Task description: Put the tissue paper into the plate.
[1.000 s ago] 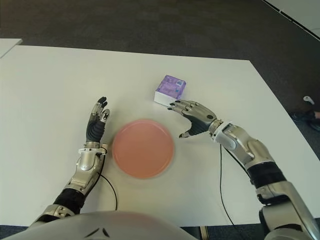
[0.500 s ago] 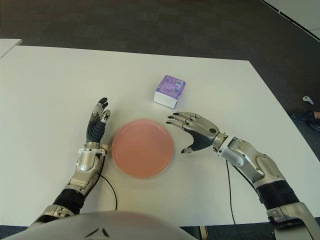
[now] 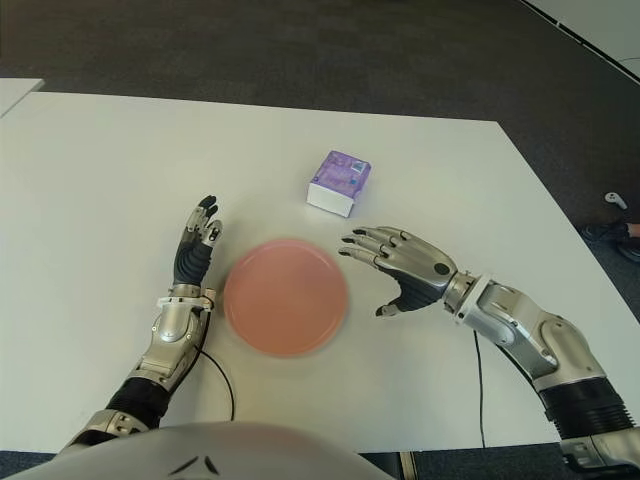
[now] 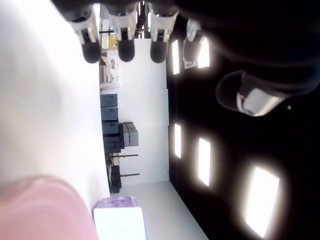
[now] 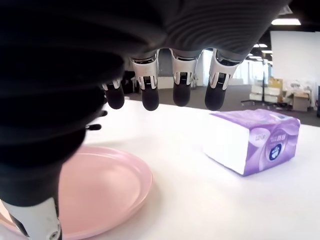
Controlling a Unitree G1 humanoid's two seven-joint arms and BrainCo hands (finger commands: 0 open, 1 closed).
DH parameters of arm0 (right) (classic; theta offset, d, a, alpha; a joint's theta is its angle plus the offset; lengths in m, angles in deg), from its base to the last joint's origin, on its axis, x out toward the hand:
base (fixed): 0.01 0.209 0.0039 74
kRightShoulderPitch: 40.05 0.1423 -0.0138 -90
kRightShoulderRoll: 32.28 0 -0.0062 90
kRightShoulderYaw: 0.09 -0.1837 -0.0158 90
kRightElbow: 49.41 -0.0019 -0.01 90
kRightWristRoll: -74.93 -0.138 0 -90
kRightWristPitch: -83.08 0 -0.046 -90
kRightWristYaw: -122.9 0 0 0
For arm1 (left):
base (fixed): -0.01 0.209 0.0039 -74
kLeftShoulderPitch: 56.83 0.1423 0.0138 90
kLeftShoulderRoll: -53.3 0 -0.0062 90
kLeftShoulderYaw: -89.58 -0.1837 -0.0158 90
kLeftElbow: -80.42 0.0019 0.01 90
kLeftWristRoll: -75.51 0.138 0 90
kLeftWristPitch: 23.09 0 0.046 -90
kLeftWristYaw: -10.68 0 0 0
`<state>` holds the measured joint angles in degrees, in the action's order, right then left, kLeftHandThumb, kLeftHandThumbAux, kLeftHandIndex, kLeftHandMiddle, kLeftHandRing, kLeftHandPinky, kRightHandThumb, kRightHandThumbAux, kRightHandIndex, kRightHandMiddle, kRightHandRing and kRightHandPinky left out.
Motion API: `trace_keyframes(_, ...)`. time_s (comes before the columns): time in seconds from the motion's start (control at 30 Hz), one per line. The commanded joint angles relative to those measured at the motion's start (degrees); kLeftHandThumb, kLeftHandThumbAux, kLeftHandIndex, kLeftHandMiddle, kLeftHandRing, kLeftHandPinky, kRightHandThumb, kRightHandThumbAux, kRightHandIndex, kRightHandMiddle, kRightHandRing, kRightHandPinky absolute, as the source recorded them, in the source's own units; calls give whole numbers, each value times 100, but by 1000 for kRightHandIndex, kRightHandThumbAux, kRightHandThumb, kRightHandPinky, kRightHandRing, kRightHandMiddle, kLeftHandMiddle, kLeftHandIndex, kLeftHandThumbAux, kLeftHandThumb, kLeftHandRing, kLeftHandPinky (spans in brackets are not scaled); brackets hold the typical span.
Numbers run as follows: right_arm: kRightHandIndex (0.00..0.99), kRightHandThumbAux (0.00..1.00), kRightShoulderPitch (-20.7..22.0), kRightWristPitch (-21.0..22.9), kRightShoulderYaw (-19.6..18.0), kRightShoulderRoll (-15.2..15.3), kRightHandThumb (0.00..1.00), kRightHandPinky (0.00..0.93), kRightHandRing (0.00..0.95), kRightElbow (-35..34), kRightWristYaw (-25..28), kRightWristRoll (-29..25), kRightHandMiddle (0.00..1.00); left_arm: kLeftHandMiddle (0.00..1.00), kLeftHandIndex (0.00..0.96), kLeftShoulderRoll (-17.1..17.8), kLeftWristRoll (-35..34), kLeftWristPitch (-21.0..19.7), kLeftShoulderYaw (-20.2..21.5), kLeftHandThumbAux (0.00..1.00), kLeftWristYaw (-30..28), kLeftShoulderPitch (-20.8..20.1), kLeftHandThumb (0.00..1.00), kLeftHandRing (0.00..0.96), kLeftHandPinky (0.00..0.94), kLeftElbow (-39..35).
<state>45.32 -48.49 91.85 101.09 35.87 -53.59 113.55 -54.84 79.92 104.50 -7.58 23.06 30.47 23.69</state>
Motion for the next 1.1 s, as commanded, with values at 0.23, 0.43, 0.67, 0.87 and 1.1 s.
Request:
trace_keyframes(0.23, 0, 700, 969, 180, 365, -443, 2, 16, 19, 597, 242, 307, 56, 0, 0, 173, 17, -236, 121, 386, -263, 953, 0, 0, 0, 916)
trace_keyframes(0.43, 10, 700, 1896, 362, 427, -927, 58, 34, 38, 999, -171, 505, 74, 0, 0, 200, 58, -248, 156, 395, -195, 897, 0, 0, 0, 981)
trace_keyframes(0.67, 8, 711, 2893, 639, 532, -1632, 160, 24, 38, 1692, -923, 685, 72, 0, 0, 246, 277, -263, 146, 393, 36, 885, 0, 0, 0, 914)
trace_keyframes(0.87, 0, 718, 3539, 898, 789, -2151, 213, 22, 30, 2253, -1211, 759, 60, 0, 0, 305, 240, -213, 141, 380, -19, 874, 0, 0, 0, 933)
trace_keyframes(1.1, 0, 725, 4332, 1149, 1218, -2678, 231, 9, 13, 3089, -1415, 925, 43, 0, 0, 309, 173, -20, 192, 367, -49, 802, 0, 0, 0, 1150)
